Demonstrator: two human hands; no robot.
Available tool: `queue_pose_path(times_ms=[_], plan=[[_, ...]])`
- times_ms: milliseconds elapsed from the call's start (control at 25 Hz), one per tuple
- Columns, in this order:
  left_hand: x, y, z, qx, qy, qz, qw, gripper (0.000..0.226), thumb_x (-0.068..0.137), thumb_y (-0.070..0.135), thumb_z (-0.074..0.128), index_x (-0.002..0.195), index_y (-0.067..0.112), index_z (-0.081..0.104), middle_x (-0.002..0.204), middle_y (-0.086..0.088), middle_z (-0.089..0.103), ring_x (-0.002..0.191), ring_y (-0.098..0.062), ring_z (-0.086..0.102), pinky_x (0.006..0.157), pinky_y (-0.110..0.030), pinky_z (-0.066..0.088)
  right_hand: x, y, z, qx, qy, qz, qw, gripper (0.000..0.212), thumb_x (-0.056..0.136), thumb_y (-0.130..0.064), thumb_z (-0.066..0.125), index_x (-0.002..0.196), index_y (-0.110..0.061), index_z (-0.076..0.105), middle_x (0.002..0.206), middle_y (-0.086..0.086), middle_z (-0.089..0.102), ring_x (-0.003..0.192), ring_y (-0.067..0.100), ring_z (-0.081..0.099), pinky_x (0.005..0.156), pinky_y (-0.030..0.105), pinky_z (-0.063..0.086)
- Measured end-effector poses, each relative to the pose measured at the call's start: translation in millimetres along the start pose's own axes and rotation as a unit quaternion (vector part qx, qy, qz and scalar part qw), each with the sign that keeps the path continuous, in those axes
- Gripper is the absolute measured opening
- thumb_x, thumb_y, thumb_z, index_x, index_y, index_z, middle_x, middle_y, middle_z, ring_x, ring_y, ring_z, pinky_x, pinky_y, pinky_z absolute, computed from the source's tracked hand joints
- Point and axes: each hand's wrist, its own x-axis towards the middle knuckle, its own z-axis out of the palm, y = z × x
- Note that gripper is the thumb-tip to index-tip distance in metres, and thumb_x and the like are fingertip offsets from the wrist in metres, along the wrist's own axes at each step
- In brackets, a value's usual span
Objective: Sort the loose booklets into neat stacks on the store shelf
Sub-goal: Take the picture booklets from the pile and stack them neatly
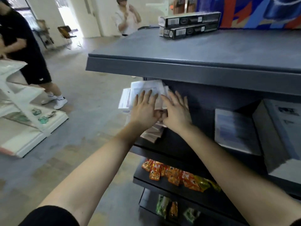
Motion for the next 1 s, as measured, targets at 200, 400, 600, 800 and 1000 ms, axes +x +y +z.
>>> queue_pose_path(times_ms=[200,400,600,800,1000], plan=[[-16,-48,-2,0.032,-0.068,-0.053,0.996,0.053,0.097,0.03,0.041,0.146,0.019,0.025,0.155,-0.01,0.021,0.143,-0.031,0.016,0.115,-0.047,0.02,13,-16,19,-0.004,-0.07,-0.045,0.997,0.054,0.093,-0.021,0.043,0.145,-0.022,0.029,0.155,0.005,0.018,0.144,0.025,0.009,0.116,0.04,0.015],[-29,-46,-6,0.009,-0.019,-0.049,0.999,0.041,0.101,0.026,0.036,0.141,0.018,0.039,0.144,-0.011,0.039,0.127,-0.03,0.043,0.103,-0.042,0.034,14,-6,21,-0.021,-0.073,-0.065,0.995,0.058,0.094,0.003,0.034,0.146,-0.022,0.028,0.154,0.005,0.024,0.143,0.023,0.017,0.113,0.035,0.022],[-35,-39,-9,-0.024,-0.002,-0.042,0.999,0.04,0.095,0.023,0.048,0.134,0.015,0.046,0.135,-0.007,0.047,0.112,-0.031,0.054,0.088,-0.037,0.044,5,5,8,-0.021,-0.045,-0.094,0.994,0.056,0.092,0.005,0.037,0.144,-0.015,0.032,0.148,0.009,0.035,0.137,0.023,0.029,0.109,0.03,0.026],[-34,-29,-9,0.016,0.003,-0.04,0.999,0.041,0.093,0.005,0.04,0.13,0.016,0.051,0.127,-0.005,0.055,0.11,-0.031,0.054,0.083,-0.036,0.046,-2,14,7,0.01,-0.049,-0.073,0.996,0.053,0.091,0.003,0.041,0.141,-0.014,0.039,0.146,0.009,0.038,0.135,0.024,0.033,0.105,0.033,0.034],[-35,-15,-7,-0.055,-0.018,-0.093,0.994,0.046,0.091,0.007,0.047,0.136,0.015,0.046,0.14,-0.008,0.046,0.118,-0.032,0.05,0.093,-0.038,0.045,-14,21,4,-0.002,-0.072,-0.08,0.994,0.053,0.094,-0.002,0.041,0.143,-0.019,0.035,0.15,0.005,0.031,0.136,0.025,0.03,0.103,0.036,0.038]])
